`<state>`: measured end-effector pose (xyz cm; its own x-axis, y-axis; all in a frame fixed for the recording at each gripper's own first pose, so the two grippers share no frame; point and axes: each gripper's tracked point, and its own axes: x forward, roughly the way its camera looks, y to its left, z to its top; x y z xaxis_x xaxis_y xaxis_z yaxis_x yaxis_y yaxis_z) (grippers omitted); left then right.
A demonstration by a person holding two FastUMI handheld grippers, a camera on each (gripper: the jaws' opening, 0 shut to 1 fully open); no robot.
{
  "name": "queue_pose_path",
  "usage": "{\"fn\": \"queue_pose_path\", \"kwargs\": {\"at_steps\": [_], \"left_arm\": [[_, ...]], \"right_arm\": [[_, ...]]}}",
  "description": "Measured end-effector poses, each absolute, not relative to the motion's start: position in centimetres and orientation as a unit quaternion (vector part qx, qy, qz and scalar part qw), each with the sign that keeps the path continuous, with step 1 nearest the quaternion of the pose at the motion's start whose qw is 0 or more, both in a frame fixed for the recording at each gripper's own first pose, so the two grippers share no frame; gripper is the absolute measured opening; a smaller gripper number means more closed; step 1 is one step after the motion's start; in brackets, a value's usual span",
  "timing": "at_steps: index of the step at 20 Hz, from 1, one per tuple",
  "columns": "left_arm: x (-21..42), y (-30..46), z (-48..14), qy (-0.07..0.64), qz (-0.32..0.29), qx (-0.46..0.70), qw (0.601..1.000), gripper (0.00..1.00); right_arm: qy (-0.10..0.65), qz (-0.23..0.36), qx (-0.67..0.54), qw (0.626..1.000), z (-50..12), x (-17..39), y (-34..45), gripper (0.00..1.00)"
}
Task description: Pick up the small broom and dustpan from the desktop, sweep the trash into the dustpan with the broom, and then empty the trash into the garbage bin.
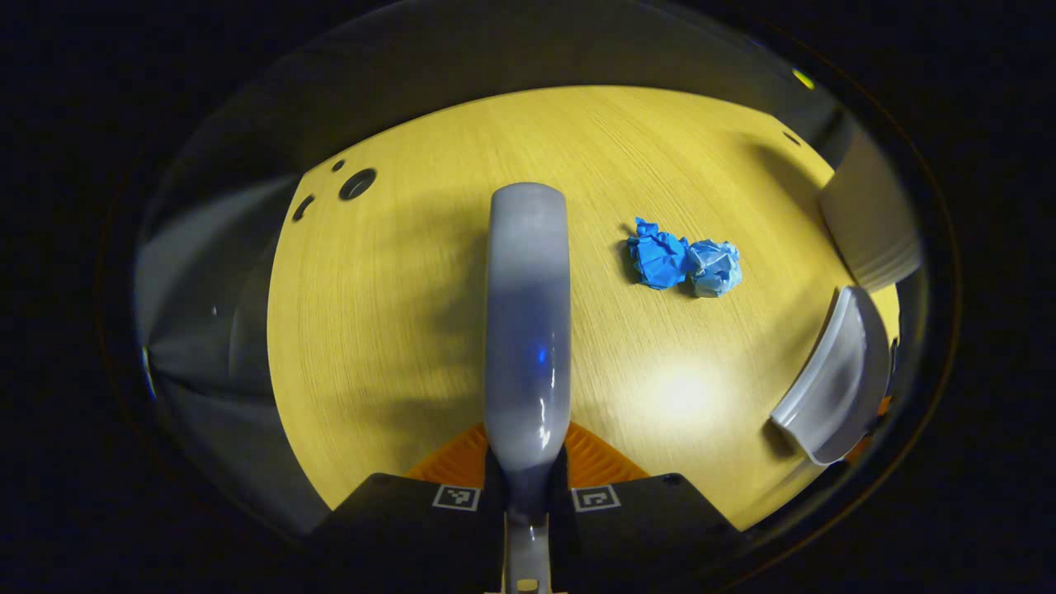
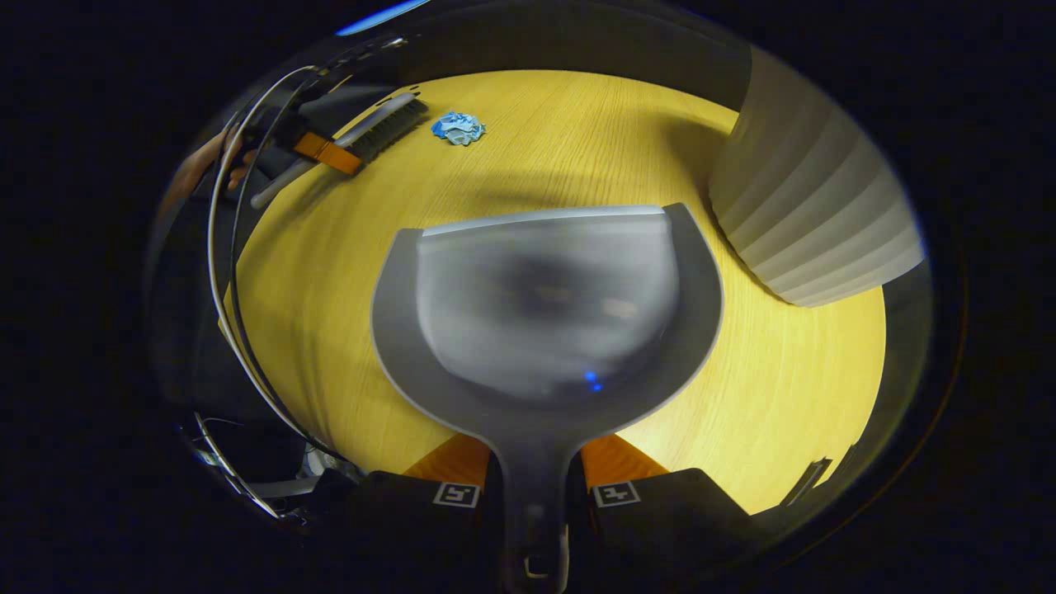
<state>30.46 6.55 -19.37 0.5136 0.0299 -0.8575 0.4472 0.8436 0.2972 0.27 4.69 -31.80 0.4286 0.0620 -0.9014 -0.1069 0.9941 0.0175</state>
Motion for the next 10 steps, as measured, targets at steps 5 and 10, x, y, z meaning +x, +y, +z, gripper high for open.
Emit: {"fn": "queue_pose_path", "kwargs": {"at_steps": [5, 10], "left_arm": [[33.6, 4.3, -19.0, 0.483, -0.152, 0.342, 0.791, 0.26], [34.2, 1.5, -18.7, 0.475, -0.19, 0.403, 0.759, 0.26]], "right_arm": [[0.53, 0.054, -0.039, 0.846, -31.1, -1.1, 2.9, 0.35], [0.527, 0.061, -0.051, 0.846, -30.9, -1.3, 2.0, 0.35]]}}
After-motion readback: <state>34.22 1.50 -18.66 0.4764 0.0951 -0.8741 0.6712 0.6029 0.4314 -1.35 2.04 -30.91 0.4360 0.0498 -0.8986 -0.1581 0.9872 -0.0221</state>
